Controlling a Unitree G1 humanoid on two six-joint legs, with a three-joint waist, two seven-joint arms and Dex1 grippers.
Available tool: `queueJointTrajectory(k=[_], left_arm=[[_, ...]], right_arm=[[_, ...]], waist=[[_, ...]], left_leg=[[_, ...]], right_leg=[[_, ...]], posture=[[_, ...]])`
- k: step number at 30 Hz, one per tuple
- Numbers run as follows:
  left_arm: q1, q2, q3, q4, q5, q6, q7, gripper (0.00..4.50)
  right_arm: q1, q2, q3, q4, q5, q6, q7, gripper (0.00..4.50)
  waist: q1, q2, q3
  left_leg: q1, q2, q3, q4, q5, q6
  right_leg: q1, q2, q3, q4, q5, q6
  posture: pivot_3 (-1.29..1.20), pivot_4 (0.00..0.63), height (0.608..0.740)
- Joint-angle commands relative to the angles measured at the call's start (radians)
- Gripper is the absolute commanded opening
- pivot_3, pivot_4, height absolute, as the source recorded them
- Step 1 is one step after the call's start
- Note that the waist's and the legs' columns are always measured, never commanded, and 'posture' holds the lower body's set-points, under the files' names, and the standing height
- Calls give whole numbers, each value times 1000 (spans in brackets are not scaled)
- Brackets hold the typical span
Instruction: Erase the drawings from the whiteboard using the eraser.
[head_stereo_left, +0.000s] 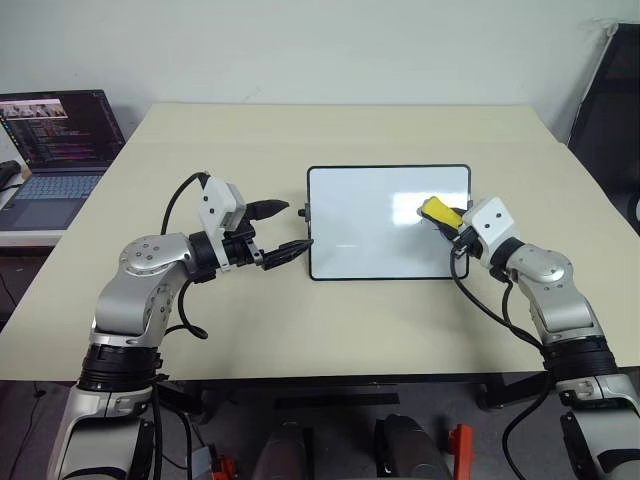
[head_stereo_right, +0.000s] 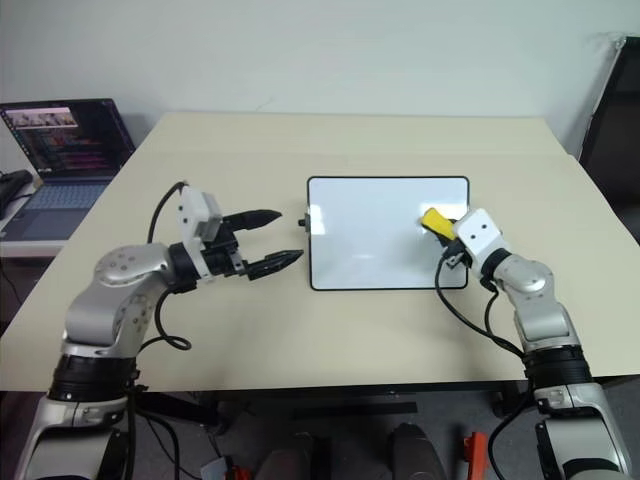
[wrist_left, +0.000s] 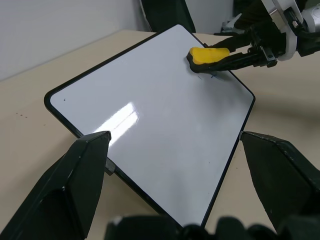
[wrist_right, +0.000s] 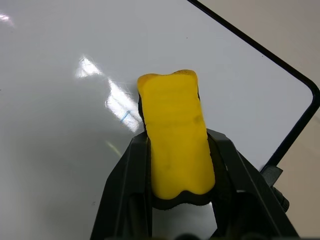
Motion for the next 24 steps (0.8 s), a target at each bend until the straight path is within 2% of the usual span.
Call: queueJointTrajectory(k=[1,14,24], left_arm=[[-16,7,13,-18,2,-19,-6,4500],[-31,1,8,-3,9,-24,-8,4500],[-29,2,10,-2,10,-23,-7,4500]], right_arm=[[-10,-35,-34,44,-12,4,-11,1099],[92,0,55,-95,53,58,175,1098],[75,-10,36,-97,39,72,160,1096]], waist=[[1,0,0],[-6,0,0],[-6,0,0]], left_leg=[[0,0,0,0,0,0],[0,0,0,-1,0,0],[0,0,0,-1,0,0]], right_leg=[[0,0,0,0,0,0],[0,0,0,0,0,0],[-1,0,-1,-1,0,0]], posture=[[0,150,740],[0,150,740],[0,150,740]])
